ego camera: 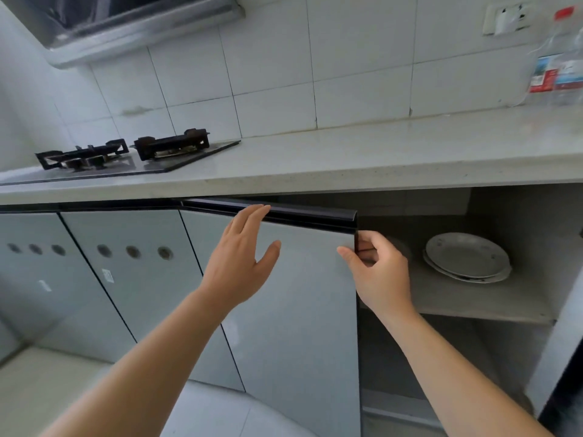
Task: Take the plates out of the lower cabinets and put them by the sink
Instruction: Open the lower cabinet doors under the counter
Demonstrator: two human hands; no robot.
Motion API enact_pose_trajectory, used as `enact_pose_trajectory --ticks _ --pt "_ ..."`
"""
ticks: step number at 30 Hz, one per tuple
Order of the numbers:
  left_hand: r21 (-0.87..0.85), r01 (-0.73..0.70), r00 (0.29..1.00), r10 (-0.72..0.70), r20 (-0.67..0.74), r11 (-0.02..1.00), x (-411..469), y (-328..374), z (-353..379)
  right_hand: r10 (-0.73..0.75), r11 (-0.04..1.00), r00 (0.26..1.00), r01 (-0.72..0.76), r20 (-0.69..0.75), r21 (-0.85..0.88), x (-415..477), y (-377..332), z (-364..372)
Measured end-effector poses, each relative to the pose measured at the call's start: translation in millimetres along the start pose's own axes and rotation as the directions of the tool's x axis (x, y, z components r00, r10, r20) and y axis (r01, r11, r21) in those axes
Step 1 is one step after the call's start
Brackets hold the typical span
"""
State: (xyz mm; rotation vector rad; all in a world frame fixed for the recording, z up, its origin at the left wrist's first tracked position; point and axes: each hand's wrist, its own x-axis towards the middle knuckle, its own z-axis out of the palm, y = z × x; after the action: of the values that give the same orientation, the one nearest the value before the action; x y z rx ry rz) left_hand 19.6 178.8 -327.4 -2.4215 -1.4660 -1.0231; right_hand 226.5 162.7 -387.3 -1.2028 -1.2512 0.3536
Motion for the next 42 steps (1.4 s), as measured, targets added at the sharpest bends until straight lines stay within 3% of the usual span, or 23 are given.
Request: enact_pose_trajectory --ticks 4,8,12,19,28,42 --pt "-0.045 -0.037 0.999 0.038 0.029 0.998 6.0 -1.8 -10.0 0.015 1.000 1.000 -0.015 -0.015 0.003 -25.4 -16.4 5.5" --pt "-0.176 0.063 0.996 -0.051 0.071 0.982 14.3 -6.9 -5.1 0.011 1.000 0.997 -0.011 -0.077 -0.005 -46.8 -31.9 13.8" --pt "-0.220 0.064 0.997 -0.072 -0.029 0.973 13.5 -14.6 -0.6 0.011 0.999 0.996 -0.015 -0.092 -0.034 -57.2 -39.4 18.8" --pt "-0.270 0.051 0.994 -0.075 -0.078 0.962 4.6 -19.3 -0.2 -0.004 1.000 0.995 0.001 -0.098 -0.025 -76.0 -49.6 25.8" --pt "-0.346 0.009 1.000 -0.002 0.023 0.938 -14.2 -37.0 -23.3 0.047 0.996 0.990 -0.056 0.131 0.066 -94.5 -69.1 13.4" --pt "-0.360 -0.002 0.996 0.032 0.079 0.933 -50.1 -54.3 -54.7 0.098 0.958 0.948 -0.172 0.302 0.229 -124.3 -91.6 26.7"
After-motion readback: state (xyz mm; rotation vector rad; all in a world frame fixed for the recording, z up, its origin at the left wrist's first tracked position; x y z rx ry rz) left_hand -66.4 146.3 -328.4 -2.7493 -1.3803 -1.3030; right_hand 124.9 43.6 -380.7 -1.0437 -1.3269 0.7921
